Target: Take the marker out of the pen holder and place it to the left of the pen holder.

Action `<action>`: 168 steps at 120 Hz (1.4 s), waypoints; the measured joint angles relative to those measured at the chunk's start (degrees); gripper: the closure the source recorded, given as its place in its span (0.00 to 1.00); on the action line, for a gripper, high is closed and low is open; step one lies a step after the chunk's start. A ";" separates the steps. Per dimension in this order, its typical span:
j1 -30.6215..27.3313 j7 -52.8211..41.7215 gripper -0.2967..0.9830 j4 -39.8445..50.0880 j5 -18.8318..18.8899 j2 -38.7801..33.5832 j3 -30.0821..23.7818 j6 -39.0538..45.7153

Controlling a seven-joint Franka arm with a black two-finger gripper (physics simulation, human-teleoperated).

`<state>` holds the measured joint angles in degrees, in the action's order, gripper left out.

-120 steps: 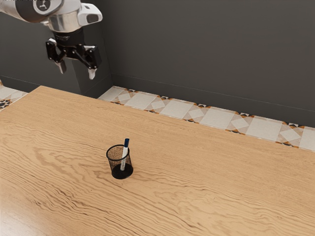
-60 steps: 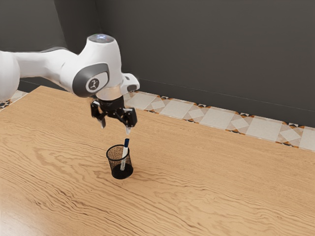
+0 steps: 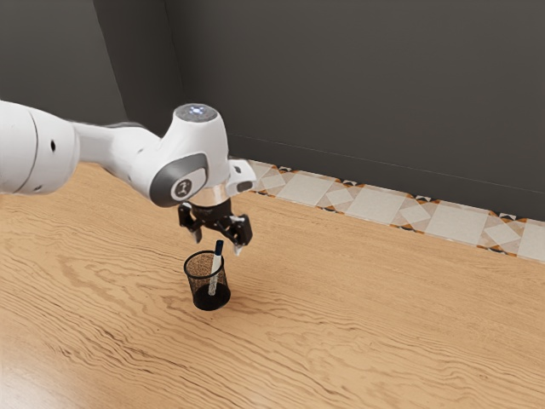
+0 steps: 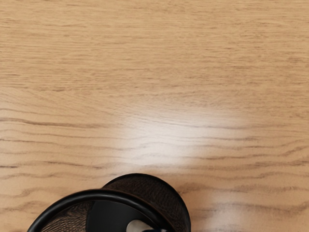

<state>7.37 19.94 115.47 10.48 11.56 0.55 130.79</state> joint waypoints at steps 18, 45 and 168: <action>-0.05 -0.45 0.23 1.58 0.06 0.40 -0.02 1.53; -0.16 -1.01 0.23 0.97 0.25 1.24 -0.03 2.63; -0.50 -0.92 0.80 7.82 1.10 -11.09 0.34 0.26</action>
<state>6.87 19.01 123.29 11.58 0.47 0.89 131.05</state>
